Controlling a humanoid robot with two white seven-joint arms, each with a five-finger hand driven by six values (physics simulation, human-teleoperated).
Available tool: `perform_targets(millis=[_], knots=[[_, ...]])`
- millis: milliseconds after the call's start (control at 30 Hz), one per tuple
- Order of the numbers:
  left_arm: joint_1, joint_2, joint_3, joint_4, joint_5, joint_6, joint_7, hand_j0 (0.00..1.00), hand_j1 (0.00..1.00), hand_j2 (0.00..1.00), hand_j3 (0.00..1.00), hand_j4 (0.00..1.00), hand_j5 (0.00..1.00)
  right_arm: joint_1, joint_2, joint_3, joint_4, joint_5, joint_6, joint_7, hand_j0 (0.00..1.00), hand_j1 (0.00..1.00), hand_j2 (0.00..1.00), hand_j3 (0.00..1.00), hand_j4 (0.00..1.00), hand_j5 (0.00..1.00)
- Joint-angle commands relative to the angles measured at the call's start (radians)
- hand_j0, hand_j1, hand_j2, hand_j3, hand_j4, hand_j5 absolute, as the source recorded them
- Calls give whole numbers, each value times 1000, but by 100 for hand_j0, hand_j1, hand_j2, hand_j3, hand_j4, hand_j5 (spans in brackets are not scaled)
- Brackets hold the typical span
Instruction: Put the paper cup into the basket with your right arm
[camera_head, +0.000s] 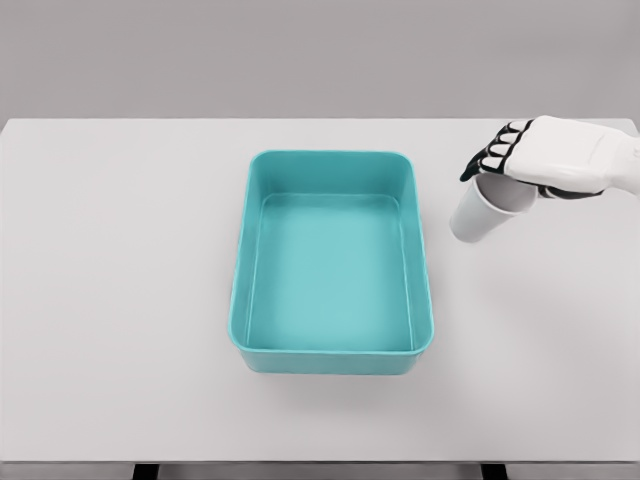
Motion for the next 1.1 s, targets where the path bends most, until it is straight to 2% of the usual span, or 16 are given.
perform_targets(millis=[0,233,367,567,1067], knots=[[0,0,0,0,-1,0,0,100,100,100,100,100,100,-3,18,1,-2,-4,6,0,75,75,75,75,75,75],[0,0,2,0,-1,0,0,100,100,100,100,100,100,-23,49,12,-10,-4,26,0,75,75,75,75,75,75],[0,0,0,0,-1,0,0,100,100,100,100,100,100,-55,90,29,-10,-3,35,0,75,75,75,75,75,75],[0,0,0,0,-1,0,0,100,100,100,100,100,100,-103,153,93,-10,8,68,0,75,75,75,75,75,75],[0,0,0,0,-1,0,0,100,100,100,100,100,100,-147,260,234,-10,54,117,0,75,75,75,75,75,75]])
